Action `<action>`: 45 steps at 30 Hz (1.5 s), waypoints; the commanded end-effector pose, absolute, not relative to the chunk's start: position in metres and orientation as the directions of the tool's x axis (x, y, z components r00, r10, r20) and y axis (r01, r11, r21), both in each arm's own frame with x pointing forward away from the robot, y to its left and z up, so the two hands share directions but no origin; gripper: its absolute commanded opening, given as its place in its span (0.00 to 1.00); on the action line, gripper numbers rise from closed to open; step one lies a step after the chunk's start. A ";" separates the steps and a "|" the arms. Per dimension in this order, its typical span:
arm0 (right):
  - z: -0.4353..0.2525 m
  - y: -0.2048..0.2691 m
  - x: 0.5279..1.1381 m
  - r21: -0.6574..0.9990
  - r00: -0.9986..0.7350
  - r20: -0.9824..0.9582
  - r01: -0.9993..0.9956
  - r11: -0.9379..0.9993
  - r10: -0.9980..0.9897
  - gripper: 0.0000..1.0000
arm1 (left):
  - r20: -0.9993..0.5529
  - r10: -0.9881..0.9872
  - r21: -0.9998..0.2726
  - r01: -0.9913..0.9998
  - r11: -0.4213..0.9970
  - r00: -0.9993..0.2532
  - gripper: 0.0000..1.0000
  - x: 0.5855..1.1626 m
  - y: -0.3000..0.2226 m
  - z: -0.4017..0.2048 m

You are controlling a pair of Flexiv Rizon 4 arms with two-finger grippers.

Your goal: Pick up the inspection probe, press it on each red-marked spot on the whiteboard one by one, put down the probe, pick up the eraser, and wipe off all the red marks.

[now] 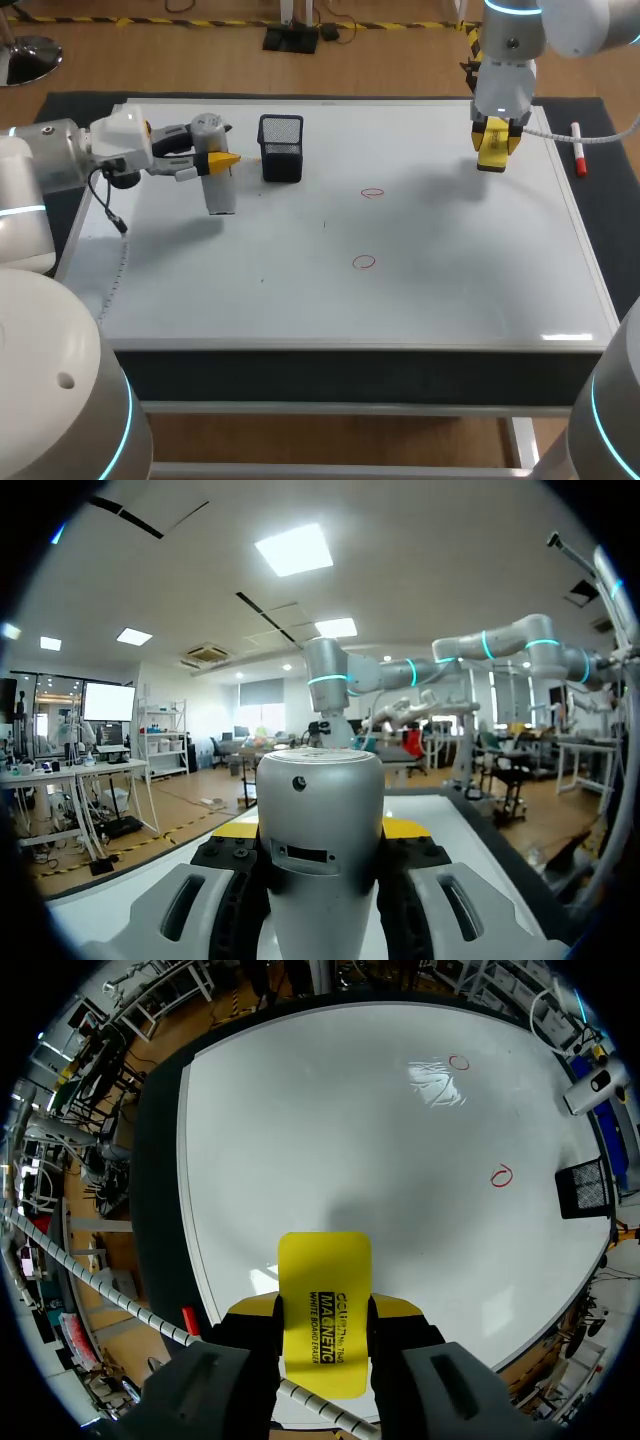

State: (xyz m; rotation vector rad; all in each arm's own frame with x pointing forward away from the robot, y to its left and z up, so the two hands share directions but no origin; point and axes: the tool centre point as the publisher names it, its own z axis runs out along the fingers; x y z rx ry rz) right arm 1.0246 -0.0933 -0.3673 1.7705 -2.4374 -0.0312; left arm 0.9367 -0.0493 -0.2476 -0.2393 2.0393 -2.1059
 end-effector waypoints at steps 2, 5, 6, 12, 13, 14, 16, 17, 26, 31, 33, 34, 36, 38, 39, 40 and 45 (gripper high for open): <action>-0.366 -0.094 1.025 0.091 -0.302 0.093 -0.946 0.310 -0.949 0.00 | -0.017 -0.236 -0.998 0.031 -0.057 -0.972 0.00 0.943 -0.040 -0.252; -0.366 -0.094 1.025 0.091 -0.302 0.093 -0.946 0.310 -0.949 0.00 | -0.017 -0.236 -0.998 0.031 -0.057 -0.972 0.00 0.943 -0.040 -0.252; -0.366 -0.094 1.025 0.091 -0.302 0.093 -0.946 0.310 -0.949 0.00 | -0.017 -0.236 -0.998 0.031 -0.057 -0.972 0.00 0.943 -0.040 -0.252; -0.359 -0.056 1.012 0.062 -0.201 0.114 -0.976 0.208 -0.973 0.00 | -0.017 -0.236 -0.998 0.031 -0.057 -0.972 0.00 0.943 -0.040 -0.252; -0.359 -0.046 1.008 0.062 -0.172 0.115 -0.982 0.179 -0.978 0.00 | -0.017 -0.236 -0.998 0.031 -0.057 -0.972 0.00 0.943 -0.040 -0.252; -0.359 -0.038 1.004 0.062 -0.151 0.115 -0.985 0.159 -0.982 0.00 | -0.017 -0.236 -0.998 0.031 -0.057 -0.972 0.00 0.943 -0.040 -0.252; -0.358 -0.021 0.997 0.066 -0.107 0.109 -0.991 0.114 -0.988 0.00 | -0.017 -0.236 -0.998 0.031 -0.057 -0.972 0.00 0.943 -0.040 -0.252; -0.358 -0.013 0.993 0.066 -0.087 0.110 -0.993 0.094 -0.990 0.00 | -0.017 -0.236 -0.998 0.031 -0.057 -0.972 0.00 0.943 -0.040 -0.252; -0.367 0.056 0.966 0.083 0.069 0.071 -0.995 -0.063 -0.995 0.00 | -0.017 -0.236 -0.998 0.031 -0.057 -0.972 0.00 0.943 -0.040 -0.252; -0.373 0.087 0.962 0.087 0.113 0.065 -0.990 -0.108 -0.991 0.00 | -0.017 -0.236 -0.998 0.031 -0.057 -0.972 0.00 0.943 -0.040 -0.252; -0.375 0.098 0.962 0.090 0.131 0.061 -0.988 -0.125 -0.989 0.00 | -0.017 -0.236 -0.998 0.031 -0.057 -0.972 0.00 0.943 -0.040 -0.252; -0.377 0.103 0.962 0.092 0.138 0.053 -0.987 -0.133 -0.989 0.00 | -0.017 -0.236 -0.998 0.031 -0.057 -0.972 0.00 0.943 -0.040 -0.252; -0.382 0.112 0.962 0.095 0.157 0.051 -0.984 -0.152 -0.986 0.00 | -0.017 -0.236 -0.998 0.031 -0.057 -0.972 0.00 0.943 -0.040 -0.252; -0.388 0.119 0.963 0.110 0.160 0.044 -0.982 -0.154 -0.986 0.00 | -0.017 -0.236 -0.998 0.031 -0.057 -0.972 0.00 0.943 -0.040 -0.252; -0.392 0.123 0.964 0.118 0.159 0.040 -0.981 -0.153 -0.987 0.00 | -0.017 -0.236 -0.998 0.031 -0.057 -0.972 0.00 0.943 -0.040 -0.252; -0.394 0.125 0.965 0.120 0.158 0.043 -0.981 -0.152 -0.986 0.00 | -0.017 -0.236 -0.998 0.031 -0.057 -0.972 0.00 0.943 -0.040 -0.252; -0.404 0.138 0.968 0.134 0.165 0.046 -0.978 -0.158 -0.985 0.00 | -0.017 -0.236 -0.998 0.031 -0.057 -0.972 0.00 0.943 -0.040 -0.252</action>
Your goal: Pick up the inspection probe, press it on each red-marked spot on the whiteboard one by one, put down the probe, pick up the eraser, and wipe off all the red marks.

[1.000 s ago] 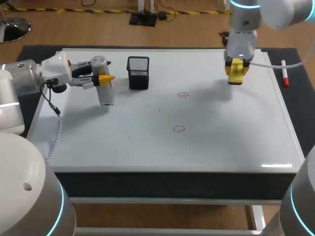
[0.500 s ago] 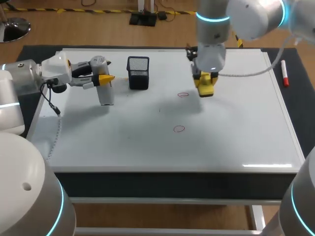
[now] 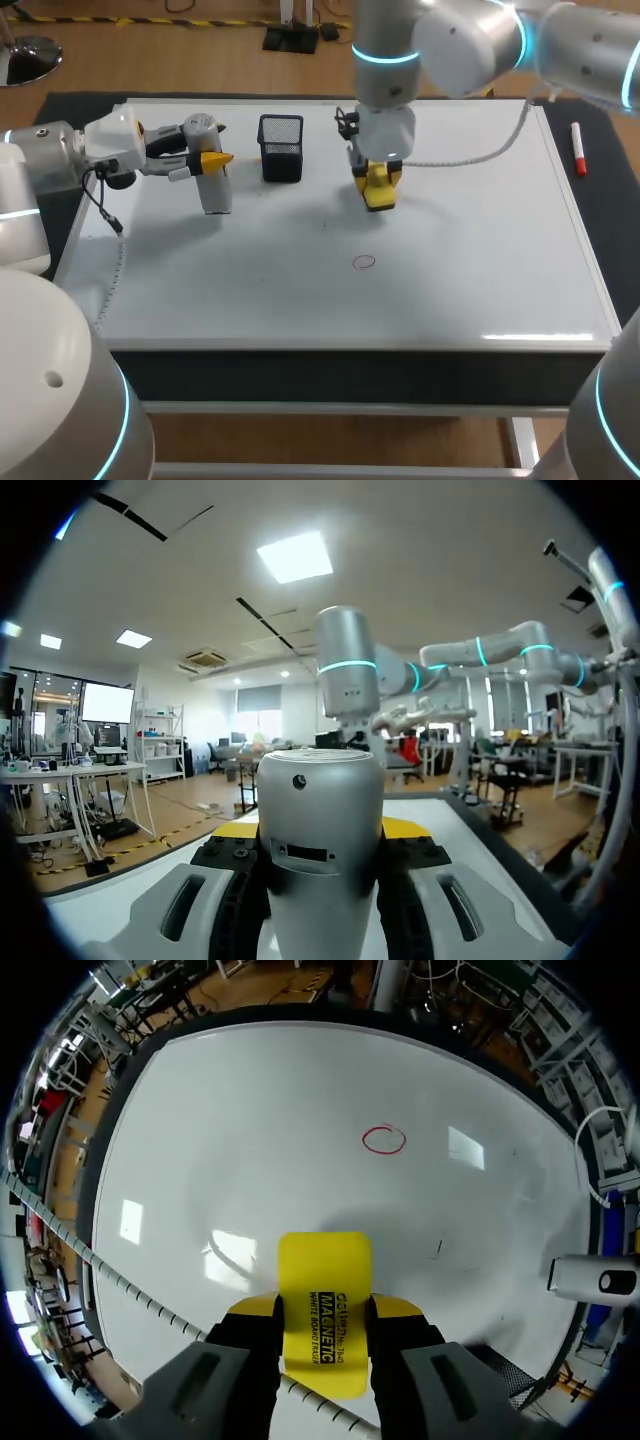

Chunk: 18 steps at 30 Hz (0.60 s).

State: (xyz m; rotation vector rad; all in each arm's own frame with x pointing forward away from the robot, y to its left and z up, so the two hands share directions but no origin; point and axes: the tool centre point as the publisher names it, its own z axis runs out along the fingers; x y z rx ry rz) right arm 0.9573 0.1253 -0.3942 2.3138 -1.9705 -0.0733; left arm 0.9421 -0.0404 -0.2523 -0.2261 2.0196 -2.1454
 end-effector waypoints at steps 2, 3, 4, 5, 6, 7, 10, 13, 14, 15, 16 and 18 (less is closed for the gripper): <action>-0.407 0.141 0.969 0.143 0.164 0.043 -0.977 -0.157 -0.985 0.00 | -0.017 -0.236 -0.998 0.031 -0.057 -0.972 0.00 0.943 -0.040 -0.252; -0.408 0.143 0.970 0.143 0.165 0.042 -0.977 -0.157 -0.985 0.00 | -0.017 -0.236 -0.998 0.031 -0.057 -0.972 0.00 0.943 -0.040 -0.252; -0.408 0.143 0.970 0.144 0.165 0.042 -0.977 -0.158 -0.985 0.00 | -0.017 -0.236 -0.998 0.031 -0.057 -0.972 0.00 0.943 -0.040 -0.252; -0.409 0.144 0.970 0.146 0.166 0.033 -0.976 -0.159 -0.986 0.00 | -0.017 -0.236 -0.998 0.031 -0.057 -0.972 0.00 0.943 -0.040 -0.252; -0.409 0.144 0.971 0.146 0.165 0.033 -0.976 -0.159 -0.986 0.00 | -0.017 -0.236 -0.998 0.031 -0.057 -0.972 0.00 0.943 -0.040 -0.252; -0.409 0.144 0.971 0.147 0.165 0.032 -0.976 -0.159 -0.986 0.00 | -0.017 -0.236 -0.998 0.031 -0.057 -0.972 0.00 0.943 -0.040 -0.252; -0.411 0.144 0.972 0.154 0.163 0.027 -0.975 -0.157 -0.986 0.00 | -0.017 -0.236 -0.998 0.031 -0.057 -0.972 0.00 0.943 -0.040 -0.252; -0.414 0.141 0.972 0.159 0.163 0.027 -0.975 -0.157 -0.986 0.00 | -0.017 -0.236 -0.998 0.031 -0.057 -0.972 0.00 0.943 -0.040 -0.252; -0.413 0.140 0.971 0.161 0.163 0.028 -0.975 -0.156 -0.986 0.00 | -0.017 -0.236 -0.998 0.031 -0.057 -0.972 0.00 0.943 -0.040 -0.252; -0.414 0.137 0.972 0.161 0.161 0.029 -0.975 -0.155 -0.986 0.00 | -0.017 -0.236 -0.998 0.031 -0.057 -0.972 0.00 0.943 -0.040 -0.252; -0.414 0.136 0.973 0.162 0.157 0.033 -0.975 -0.149 -0.987 0.00 | -0.017 -0.236 -0.998 0.031 -0.057 -0.972 0.00 0.943 -0.040 -0.252; -0.415 0.132 0.975 0.160 0.153 0.035 -0.976 -0.145 -0.988 0.00 | -0.017 -0.236 -0.998 0.031 -0.057 -0.972 0.00 0.943 -0.040 -0.252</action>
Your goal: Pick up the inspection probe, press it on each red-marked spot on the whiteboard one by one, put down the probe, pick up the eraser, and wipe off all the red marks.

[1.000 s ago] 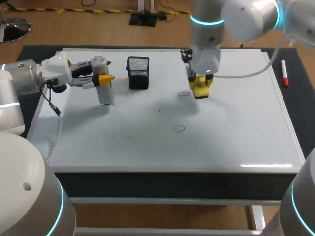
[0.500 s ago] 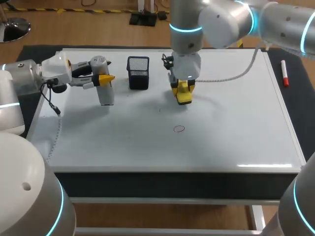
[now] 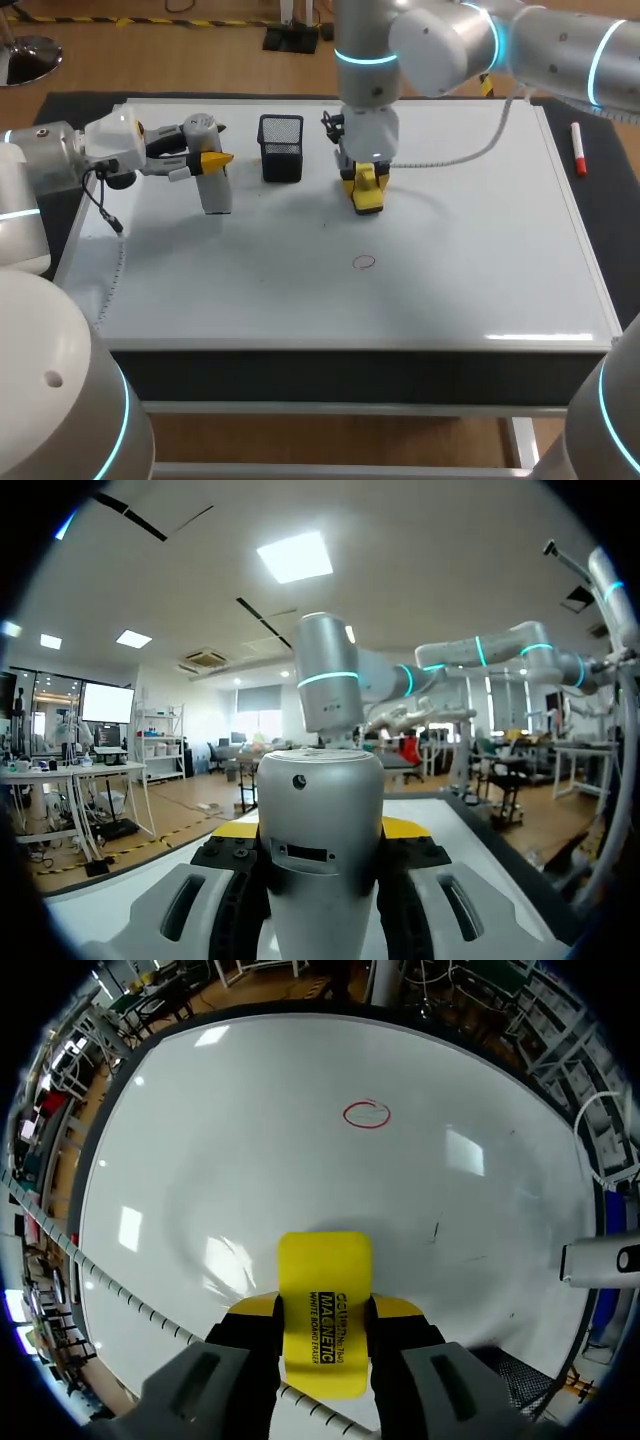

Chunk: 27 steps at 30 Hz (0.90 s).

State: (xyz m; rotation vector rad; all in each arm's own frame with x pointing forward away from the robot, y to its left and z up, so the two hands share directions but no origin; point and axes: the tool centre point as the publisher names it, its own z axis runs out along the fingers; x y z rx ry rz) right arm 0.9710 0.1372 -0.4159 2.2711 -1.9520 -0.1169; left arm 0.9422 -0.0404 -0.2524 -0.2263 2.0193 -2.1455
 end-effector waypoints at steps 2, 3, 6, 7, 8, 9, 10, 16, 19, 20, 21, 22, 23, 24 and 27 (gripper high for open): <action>-0.418 0.128 0.976 0.157 0.147 0.042 -0.978 -0.139 -0.988 0.00 | -0.017 -0.236 -0.998 0.031 -0.057 -0.972 0.00 0.943 -0.040 -0.252; -0.418 0.127 0.977 0.157 0.146 0.045 -0.978 -0.137 -0.988 0.00 | -0.017 -0.236 -0.998 0.031 -0.057 -0.972 0.00 0.943 -0.040 -0.252; -0.419 0.121 0.977 0.156 0.139 0.054 -0.979 -0.129 -0.989 0.00 | -0.017 -0.236 -0.998 0.031 -0.057 -0.972 0.00 0.943 -0.040 -0.252; -0.421 0.119 0.977 0.157 0.135 0.058 -0.980 -0.124 -0.989 0.00 | -0.017 -0.236 -0.998 0.031 -0.057 -0.972 0.00 0.943 -0.040 -0.252; -0.422 0.117 0.978 0.157 0.133 0.060 -0.980 -0.122 -0.989 0.00 | -0.017 -0.236 -0.998 0.031 -0.057 -0.972 0.00 0.943 -0.040 -0.252; -0.423 0.115 0.978 0.156 0.130 0.064 -0.981 -0.118 -0.989 0.00 | -0.017 -0.236 -0.998 0.031 -0.057 -0.972 0.00 0.943 -0.040 -0.252; -0.424 0.113 0.979 0.156 0.125 0.067 -0.981 -0.113 -0.990 0.00 | -0.017 -0.236 -0.998 0.031 -0.057 -0.972 0.00 0.943 -0.040 -0.252; -0.427 0.102 0.980 0.151 0.109 0.083 -0.984 -0.095 -0.991 0.00 | -0.017 -0.236 -0.998 0.031 -0.057 -0.972 0.00 0.943 -0.040 -0.252; -0.428 0.095 0.982 0.151 0.097 0.089 -0.985 -0.083 -0.991 0.00 | -0.017 -0.236 -0.998 0.031 -0.057 -0.972 0.00 0.943 -0.040 -0.252; -0.428 0.092 0.983 0.149 0.093 0.091 -0.986 -0.079 -0.991 0.00 | -0.017 -0.236 -0.998 0.031 -0.057 -0.972 0.00 0.943 -0.040 -0.252; -0.427 0.088 0.984 0.148 0.088 0.092 -0.986 -0.074 -0.992 0.00 | -0.017 -0.236 -0.998 0.031 -0.057 -0.972 0.00 0.943 -0.040 -0.252; -0.427 0.085 0.985 0.147 0.082 0.095 -0.987 -0.067 -0.992 0.00 | -0.017 -0.236 -0.998 0.031 -0.057 -0.972 0.00 0.943 -0.040 -0.252; -0.427 0.082 0.986 0.147 0.076 0.097 -0.987 -0.061 -0.992 0.00 | -0.017 -0.236 -0.998 0.031 -0.057 -0.972 0.00 0.943 -0.040 -0.252; -0.428 0.079 0.987 0.146 0.068 0.099 -0.988 -0.053 -0.993 0.00 | -0.017 -0.236 -0.998 0.031 -0.057 -0.972 0.00 0.943 -0.040 -0.252; -0.429 0.068 0.991 0.145 0.050 0.106 -0.989 -0.035 -0.993 0.00 | -0.017 -0.236 -0.998 0.031 -0.057 -0.972 0.00 0.943 -0.040 -0.252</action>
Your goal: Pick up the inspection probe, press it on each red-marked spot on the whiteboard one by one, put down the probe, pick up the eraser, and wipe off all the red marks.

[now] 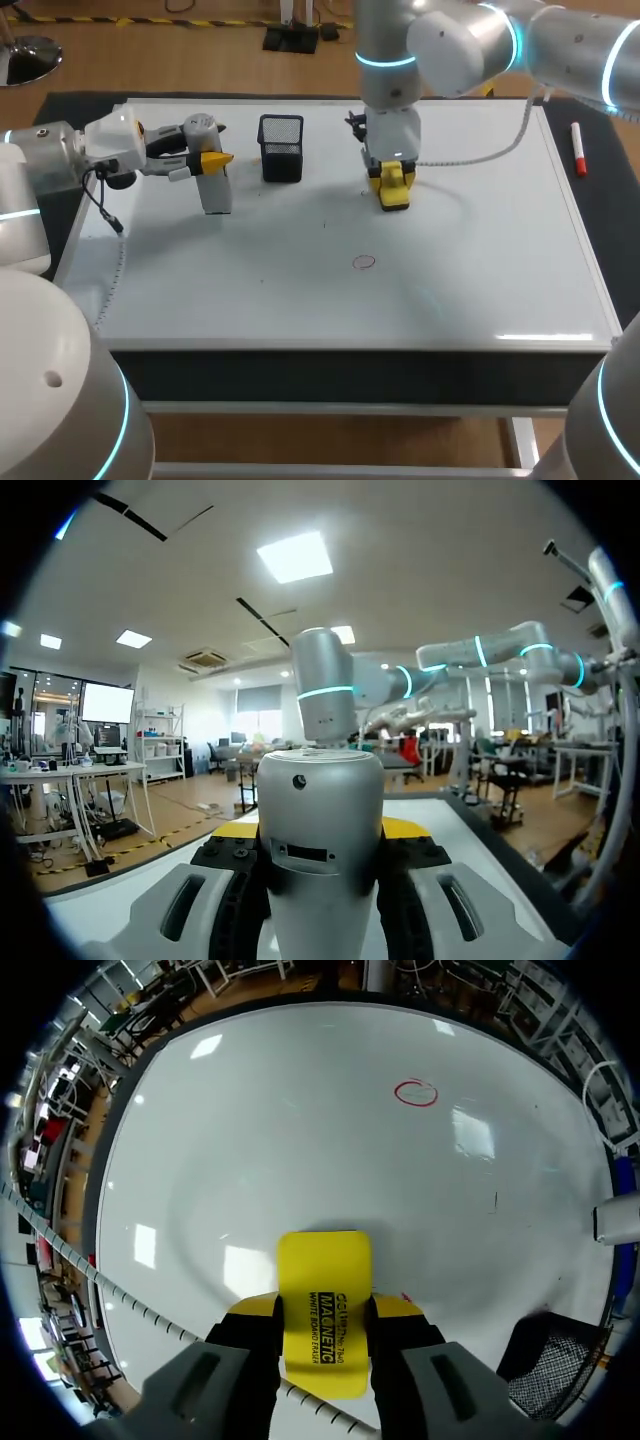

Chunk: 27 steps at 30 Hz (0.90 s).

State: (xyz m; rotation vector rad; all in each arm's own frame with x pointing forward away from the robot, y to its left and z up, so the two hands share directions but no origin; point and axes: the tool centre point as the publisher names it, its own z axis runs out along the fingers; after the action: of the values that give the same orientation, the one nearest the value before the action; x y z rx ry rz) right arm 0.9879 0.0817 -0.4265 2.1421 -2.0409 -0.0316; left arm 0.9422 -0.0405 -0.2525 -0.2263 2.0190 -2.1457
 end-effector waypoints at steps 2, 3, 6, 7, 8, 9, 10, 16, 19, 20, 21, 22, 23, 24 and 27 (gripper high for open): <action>-0.429 0.061 0.992 0.143 0.039 0.112 -0.989 -0.023 -0.993 0.00 | -0.017 -0.236 -0.998 0.031 -0.057 -0.972 0.00 0.943 -0.040 -0.252; -0.429 0.057 0.993 0.142 0.031 0.118 -0.990 -0.014 -0.993 0.00 | -0.017 -0.236 -0.998 0.031 -0.057 -0.972 0.00 0.943 -0.040 -0.252; -0.427 0.048 0.996 0.138 0.016 0.128 -0.990 0.001 -0.992 0.00 | -0.017 -0.236 -0.998 0.031 -0.057 -0.972 0.00 0.943 -0.040 -0.252; -0.426 0.046 0.997 0.135 0.009 0.136 -0.991 0.009 -0.991 0.00 | -0.017 -0.236 -0.998 0.031 -0.057 -0.972 0.00 0.943 -0.040 -0.252; -0.424 0.045 0.998 0.130 0.003 0.140 -0.991 0.016 -0.990 0.00 | -0.017 -0.236 -0.998 0.031 -0.057 -0.972 0.00 0.943 -0.040 -0.252; -0.421 0.044 0.999 0.110 0.003 0.156 -0.994 0.014 -0.988 0.00 | -0.017 -0.236 -0.998 0.031 -0.057 -0.972 0.00 0.943 -0.040 -0.252; -0.418 0.045 1.000 0.096 0.001 0.169 -0.995 0.015 -0.986 0.00 | -0.017 -0.236 -0.998 0.031 -0.057 -0.972 0.00 0.943 -0.040 -0.252; -0.392 0.063 1.003 0.090 0.013 0.140 -0.996 -0.001 -0.990 0.00 | -0.017 -0.236 -0.998 0.031 -0.057 -0.972 0.00 0.943 -0.040 -0.252; -0.386 0.074 1.003 0.082 0.030 0.125 -0.996 -0.019 -0.992 0.00 | -0.017 -0.236 -0.998 0.031 -0.057 -0.972 0.00 0.943 -0.040 -0.252; -0.386 0.078 1.002 0.083 0.033 0.119 -0.996 -0.023 -0.992 0.00 | -0.017 -0.236 -0.998 0.031 -0.057 -0.972 0.00 0.943 -0.040 -0.252; -0.385 0.081 1.002 0.084 0.034 0.117 -0.996 -0.025 -0.993 0.00 | -0.017 -0.236 -0.998 0.031 -0.057 -0.972 0.00 0.943 -0.040 -0.252; -0.385 0.085 1.002 0.088 0.040 0.101 -0.996 -0.031 -0.994 0.00 | -0.017 -0.236 -0.998 0.031 -0.057 -0.972 0.00 0.943 -0.040 -0.252; -0.385 0.088 1.002 0.096 0.039 0.083 -0.995 -0.031 -0.996 0.00 | -0.017 -0.236 -0.998 0.031 -0.057 -0.972 0.00 0.943 -0.040 -0.252; -0.385 0.092 1.002 0.101 0.039 0.071 -0.994 -0.032 -0.997 0.00 | -0.017 -0.236 -0.998 0.031 -0.057 -0.972 0.00 0.943 -0.040 -0.252; -0.388 0.108 0.999 0.111 0.058 0.057 -0.993 -0.051 -0.997 0.00 | -0.017 -0.236 -0.998 0.031 -0.057 -0.972 0.00 0.943 -0.040 -0.252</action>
State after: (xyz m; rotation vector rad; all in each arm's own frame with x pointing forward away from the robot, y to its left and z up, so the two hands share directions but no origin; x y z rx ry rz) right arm 0.9956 0.1031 -0.3829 2.2022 -2.0859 -0.0590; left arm 0.9423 -0.0405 -0.2526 -0.2263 2.0187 -2.1458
